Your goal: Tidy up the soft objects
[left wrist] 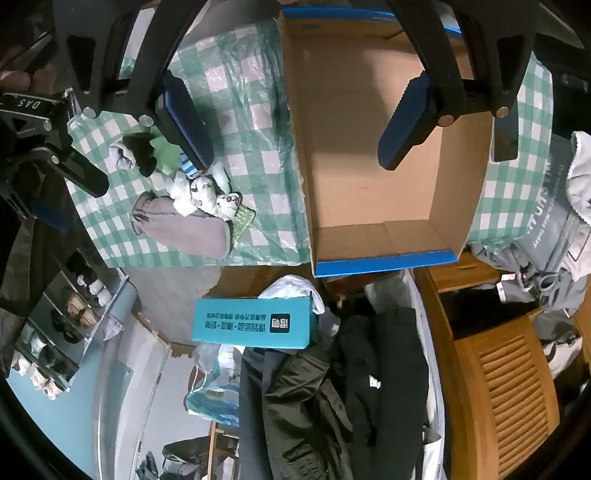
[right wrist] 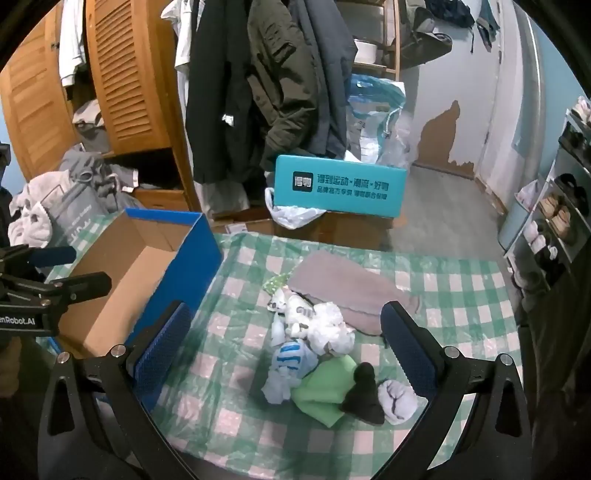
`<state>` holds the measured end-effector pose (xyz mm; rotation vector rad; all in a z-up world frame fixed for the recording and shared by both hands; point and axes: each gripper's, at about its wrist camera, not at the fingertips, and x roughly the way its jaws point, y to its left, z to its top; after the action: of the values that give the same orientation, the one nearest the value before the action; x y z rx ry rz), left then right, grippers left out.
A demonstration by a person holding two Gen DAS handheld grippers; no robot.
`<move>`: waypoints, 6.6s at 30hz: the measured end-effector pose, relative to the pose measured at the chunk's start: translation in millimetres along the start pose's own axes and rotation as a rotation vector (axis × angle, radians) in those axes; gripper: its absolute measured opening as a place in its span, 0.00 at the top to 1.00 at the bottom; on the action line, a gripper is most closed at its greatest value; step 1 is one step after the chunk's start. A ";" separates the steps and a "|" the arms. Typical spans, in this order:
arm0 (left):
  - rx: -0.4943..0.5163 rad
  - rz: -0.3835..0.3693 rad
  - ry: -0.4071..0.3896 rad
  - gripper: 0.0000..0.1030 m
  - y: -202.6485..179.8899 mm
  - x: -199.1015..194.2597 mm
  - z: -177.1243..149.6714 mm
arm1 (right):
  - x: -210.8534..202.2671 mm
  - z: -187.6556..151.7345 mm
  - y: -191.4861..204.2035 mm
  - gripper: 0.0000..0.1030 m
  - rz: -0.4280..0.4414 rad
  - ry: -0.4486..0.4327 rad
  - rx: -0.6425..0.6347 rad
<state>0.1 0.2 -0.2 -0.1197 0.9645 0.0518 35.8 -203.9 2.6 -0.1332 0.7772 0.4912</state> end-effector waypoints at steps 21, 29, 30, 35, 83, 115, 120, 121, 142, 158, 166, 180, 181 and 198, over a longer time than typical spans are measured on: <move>-0.009 -0.012 -0.022 0.11 -3.2 -1.2 -0.5 | 3.0 -2.4 -1.6 0.02 -0.008 0.017 -0.001; -0.007 -0.008 -0.018 0.11 -1.1 2.0 -6.4 | 3.3 -2.6 -1.0 0.02 -0.009 0.022 -0.001; -0.006 -0.006 -0.018 0.11 -1.1 2.2 -6.9 | 3.1 -2.2 -0.8 0.02 -0.010 0.022 -0.002; -0.008 -0.007 -0.015 0.11 -0.3 2.8 -7.4 | 3.4 -2.6 -0.8 0.02 -0.010 0.024 -0.002; -0.010 -0.005 -0.006 0.11 -0.9 4.1 -7.8 | 4.1 -3.0 -3.1 0.02 -0.010 0.033 -0.003; 0.106 -0.019 0.134 0.11 -69.0 51.8 -7.2 | 19.6 -49.1 -84.3 0.02 -0.097 0.130 0.110; 0.116 -0.012 0.162 0.11 -77.4 65.0 -7.6 | 24.7 -52.5 -95.7 0.02 -0.106 0.148 0.120; 0.117 -0.013 0.166 0.11 -78.6 67.4 -7.4 | 25.5 -53.9 -98.2 0.02 -0.109 0.152 0.122; 0.122 -0.039 0.318 0.11 -115.6 146.6 -15.2 | 90.2 -95.3 -153.5 0.02 -0.166 0.320 0.218; 0.108 -0.008 0.397 0.15 -129.3 202.9 -24.7 | 120.5 -119.3 -163.2 0.09 -0.150 0.416 0.212; 0.128 -0.020 0.423 0.33 -130.7 218.6 -25.5 | 126.5 -130.3 -163.2 0.27 -0.129 0.458 0.203; 0.143 -0.079 0.393 0.61 -126.6 197.8 -33.6 | 116.6 -125.9 -166.7 0.68 -0.120 0.454 0.205; 0.151 -0.079 0.389 0.61 -126.3 195.1 -32.9 | 115.3 -123.6 -166.2 0.68 -0.117 0.451 0.205; 0.180 -0.077 0.302 0.61 -113.4 143.0 -29.9 | 83.8 -86.4 -132.8 0.68 -0.075 0.364 0.165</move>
<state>68.2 -117.4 -125.7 0.0020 1.2600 -0.1273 94.0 -314.5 -125.9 -0.0988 1.1614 0.3331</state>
